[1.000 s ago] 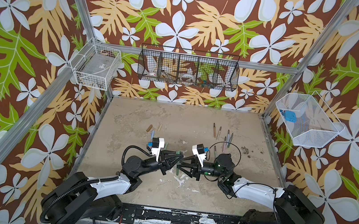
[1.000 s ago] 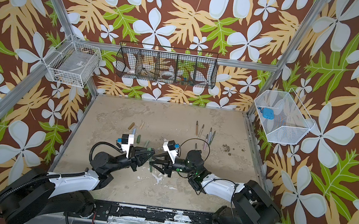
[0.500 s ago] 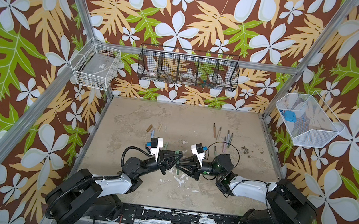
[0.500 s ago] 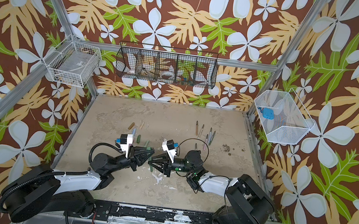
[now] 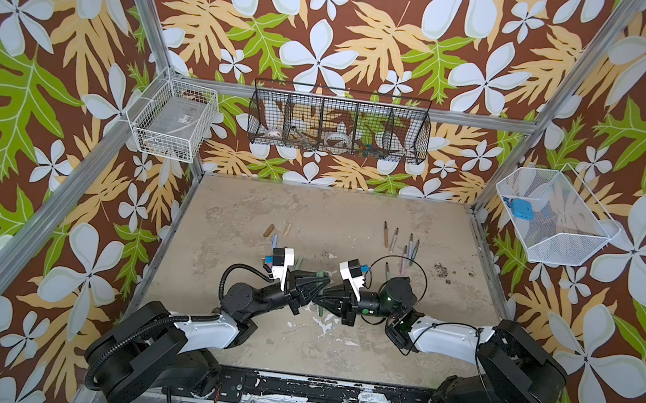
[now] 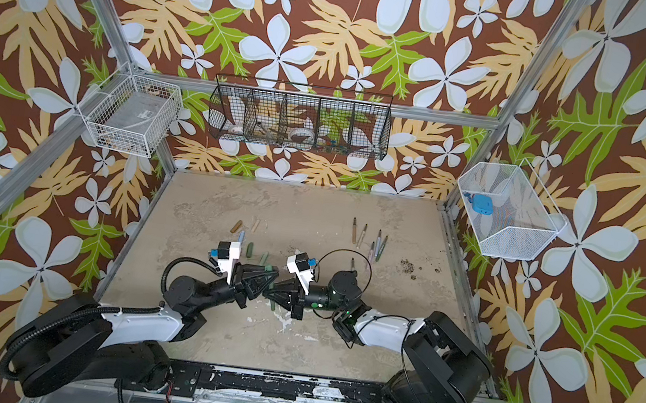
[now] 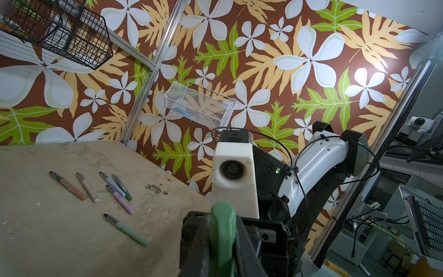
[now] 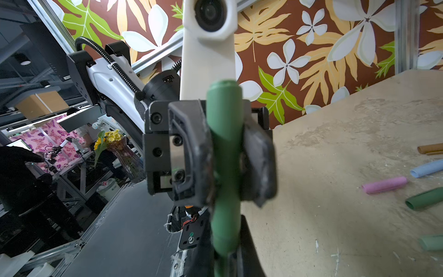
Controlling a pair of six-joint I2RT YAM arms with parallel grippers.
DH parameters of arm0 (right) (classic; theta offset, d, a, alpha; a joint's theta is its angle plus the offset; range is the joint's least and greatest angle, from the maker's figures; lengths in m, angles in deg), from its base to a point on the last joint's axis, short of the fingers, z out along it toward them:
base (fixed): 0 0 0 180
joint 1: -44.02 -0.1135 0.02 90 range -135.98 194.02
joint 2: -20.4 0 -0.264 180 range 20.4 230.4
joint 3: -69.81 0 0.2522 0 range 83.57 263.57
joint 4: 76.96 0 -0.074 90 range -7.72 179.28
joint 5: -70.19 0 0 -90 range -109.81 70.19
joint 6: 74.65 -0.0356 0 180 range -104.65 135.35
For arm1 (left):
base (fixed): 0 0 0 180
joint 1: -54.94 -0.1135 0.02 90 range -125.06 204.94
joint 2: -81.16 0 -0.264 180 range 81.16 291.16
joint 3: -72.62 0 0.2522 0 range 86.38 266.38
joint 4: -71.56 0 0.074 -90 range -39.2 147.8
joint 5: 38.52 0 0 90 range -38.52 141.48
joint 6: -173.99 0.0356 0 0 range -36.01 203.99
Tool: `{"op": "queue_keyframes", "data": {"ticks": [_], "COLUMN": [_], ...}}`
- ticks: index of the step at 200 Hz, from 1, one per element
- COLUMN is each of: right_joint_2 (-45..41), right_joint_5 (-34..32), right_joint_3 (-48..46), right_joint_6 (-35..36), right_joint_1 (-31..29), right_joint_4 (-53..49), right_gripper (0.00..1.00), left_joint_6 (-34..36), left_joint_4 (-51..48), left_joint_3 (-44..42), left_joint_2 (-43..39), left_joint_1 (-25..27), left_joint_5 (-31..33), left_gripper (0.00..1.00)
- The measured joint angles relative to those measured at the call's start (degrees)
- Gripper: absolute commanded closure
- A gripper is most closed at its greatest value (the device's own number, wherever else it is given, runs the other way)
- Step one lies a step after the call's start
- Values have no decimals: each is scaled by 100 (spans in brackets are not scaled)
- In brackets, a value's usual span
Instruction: Open the pen caps
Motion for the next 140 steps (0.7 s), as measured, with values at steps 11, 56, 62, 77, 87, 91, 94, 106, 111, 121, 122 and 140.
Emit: {"op": "queue_keyframes", "data": {"ticks": [11,56,62,77,87,91,94,106,111,121,122,140], "right_joint_2": [-28,-588,-649,-745,-748,-743,-739,-726,-728,-732,-734,-767], "right_joint_5": [-28,-1591,-1917,-2592,-2874,-2977,-3047,-3248,-3309,-3388,-3392,-3399], "right_joint_3": [0,63,94,166,212,232,249,295,308,313,313,278], "right_joint_6": [44,684,785,1016,1121,1154,1180,1276,1303,1349,1353,1436], "right_joint_1": [-2,-442,-549,-761,-817,-835,-850,-879,-892,-907,-907,-909], "right_joint_4": [-61,-1165,-1335,-1720,-1895,-1980,-2039,-2208,-2267,-2330,-2334,-2356], "right_gripper": [100,100,100,100,100,100,100,100,100,100,100,100], "left_joint_6": [-2,170,214,326,402,424,422,426,426,415,415,315], "left_joint_4": [13,-828,-1027,-1364,-1528,-1585,-1615,-1727,-1757,-1790,-1794,-1757], "left_joint_3": [0,26,39,39,39,37,37,37,35,28,26,-22], "left_joint_2": [13,-514,-619,-789,-826,-833,-833,-826,-824,-820,-820,-820], "left_joint_1": [0,20,20,20,17,17,17,4,-4,-31,-33,-96], "left_joint_5": [17,551,671,861,962,1003,1029,1110,1128,1126,1123,1036], "left_gripper": [100,100,100,100,100,100,100,100,100,100,100,100]}}
